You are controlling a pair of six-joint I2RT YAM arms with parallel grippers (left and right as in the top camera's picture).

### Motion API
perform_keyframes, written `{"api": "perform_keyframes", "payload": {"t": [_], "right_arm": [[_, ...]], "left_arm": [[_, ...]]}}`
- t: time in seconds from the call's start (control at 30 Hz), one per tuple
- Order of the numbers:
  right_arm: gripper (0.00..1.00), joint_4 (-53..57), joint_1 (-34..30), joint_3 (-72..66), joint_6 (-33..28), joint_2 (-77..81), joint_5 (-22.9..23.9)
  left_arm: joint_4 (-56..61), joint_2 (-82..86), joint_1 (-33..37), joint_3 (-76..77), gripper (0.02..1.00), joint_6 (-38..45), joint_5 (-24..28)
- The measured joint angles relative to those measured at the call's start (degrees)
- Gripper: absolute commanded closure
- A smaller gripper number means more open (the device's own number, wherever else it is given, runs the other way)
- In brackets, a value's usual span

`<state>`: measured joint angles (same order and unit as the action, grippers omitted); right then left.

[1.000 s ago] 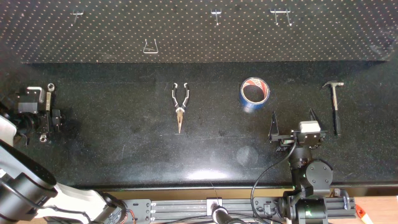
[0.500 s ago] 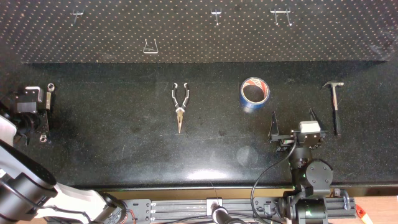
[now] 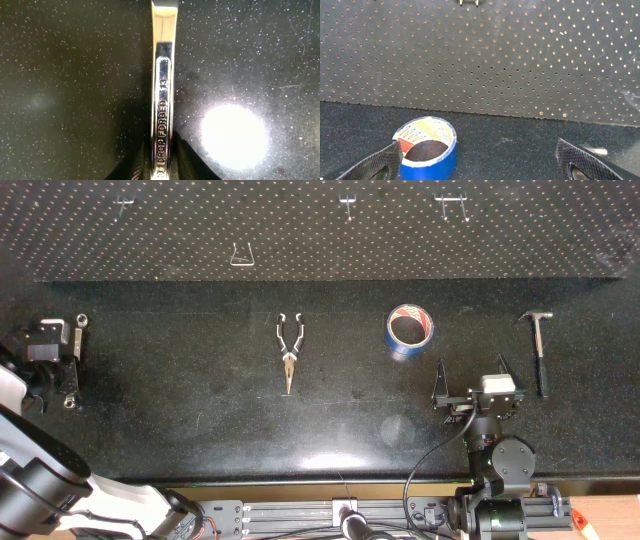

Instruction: Place Tools Onto Pegboard

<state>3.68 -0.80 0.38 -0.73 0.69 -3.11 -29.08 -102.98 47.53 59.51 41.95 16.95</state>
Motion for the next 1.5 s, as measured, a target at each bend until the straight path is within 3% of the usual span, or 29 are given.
{"api": "perform_keyframes", "payload": {"t": [0.3, 1.5], "right_arm": [[0.012, 0.00, 0.00, 0.00, 0.00, 0.00, -0.02], [0.012, 0.00, 0.00, 0.00, 0.00, 0.00, -0.02]], "left_arm": [[0.00, 0.00, 0.00, 0.00, 0.877, 0.00, 0.00], [0.00, 0.00, 0.00, 0.00, 0.897, 0.00, 0.00]]}}
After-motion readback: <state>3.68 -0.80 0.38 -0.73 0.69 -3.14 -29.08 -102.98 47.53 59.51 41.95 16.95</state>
